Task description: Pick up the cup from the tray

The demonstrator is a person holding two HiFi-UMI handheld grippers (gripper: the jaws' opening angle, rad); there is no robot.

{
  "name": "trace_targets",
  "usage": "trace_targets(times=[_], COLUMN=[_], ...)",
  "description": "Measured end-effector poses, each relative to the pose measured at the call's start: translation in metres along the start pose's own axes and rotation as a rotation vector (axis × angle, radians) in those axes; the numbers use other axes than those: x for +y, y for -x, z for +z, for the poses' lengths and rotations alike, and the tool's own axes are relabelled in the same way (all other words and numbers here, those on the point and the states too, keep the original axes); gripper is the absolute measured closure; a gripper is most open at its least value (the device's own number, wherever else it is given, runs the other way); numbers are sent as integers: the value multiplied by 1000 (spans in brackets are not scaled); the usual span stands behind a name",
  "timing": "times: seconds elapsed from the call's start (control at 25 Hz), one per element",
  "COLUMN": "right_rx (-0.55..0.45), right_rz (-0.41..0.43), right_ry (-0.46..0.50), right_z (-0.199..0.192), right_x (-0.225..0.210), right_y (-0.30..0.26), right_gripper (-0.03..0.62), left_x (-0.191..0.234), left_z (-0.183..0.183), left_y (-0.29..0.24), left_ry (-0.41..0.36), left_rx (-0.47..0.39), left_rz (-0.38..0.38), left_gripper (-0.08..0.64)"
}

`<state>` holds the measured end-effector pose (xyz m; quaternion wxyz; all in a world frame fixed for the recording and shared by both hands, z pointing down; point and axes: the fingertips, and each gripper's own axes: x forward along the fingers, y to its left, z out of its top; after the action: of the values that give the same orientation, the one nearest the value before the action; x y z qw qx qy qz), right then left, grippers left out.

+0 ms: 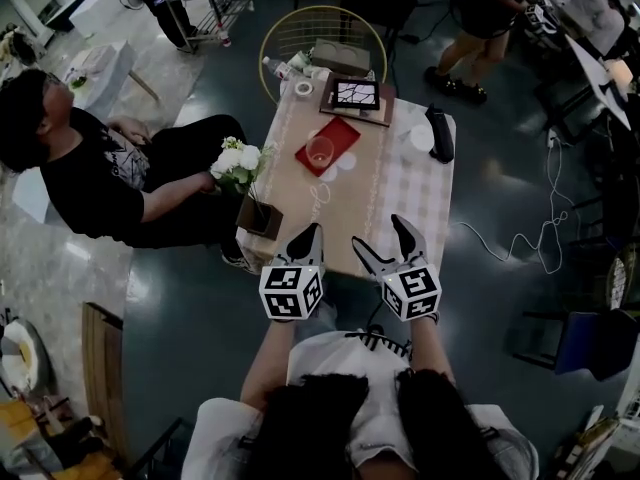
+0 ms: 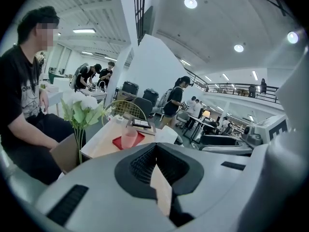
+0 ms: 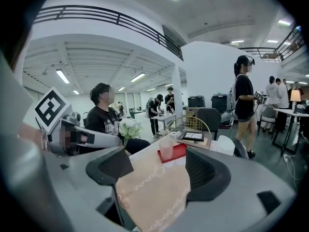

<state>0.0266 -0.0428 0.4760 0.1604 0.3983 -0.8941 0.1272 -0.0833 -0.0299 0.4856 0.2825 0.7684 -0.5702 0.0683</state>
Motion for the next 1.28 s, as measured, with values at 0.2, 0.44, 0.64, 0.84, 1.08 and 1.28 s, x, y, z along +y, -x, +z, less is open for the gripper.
trace_targets(times=[0.2, 0.44, 0.64, 0.84, 1.08, 1.28], right_rx=[-12, -21, 9, 55, 114, 167], right_rz=[2, 16, 32, 57, 90, 120], right_ry=[5, 23, 54, 79, 110, 116], right_z=[14, 34, 37, 31, 27, 12], right_x=[-3, -2, -7, -15, -25, -34], right_y=[-36, -78, -113, -151, -197, -233], right_gripper=[209, 192, 189, 183, 173, 167], left_x=[20, 41, 56, 72, 84, 93], left_z=[12, 27, 31, 30, 35, 33], left_y=[-19, -33, -45, -62, -85, -109], left_ry=[-19, -24, -15, 5, 33, 51], left_rx=[19, 35, 47, 69, 91, 115], left_rz=[-13, -5, 15, 48, 78, 94], left_gripper=[552, 552, 552, 552, 552, 552])
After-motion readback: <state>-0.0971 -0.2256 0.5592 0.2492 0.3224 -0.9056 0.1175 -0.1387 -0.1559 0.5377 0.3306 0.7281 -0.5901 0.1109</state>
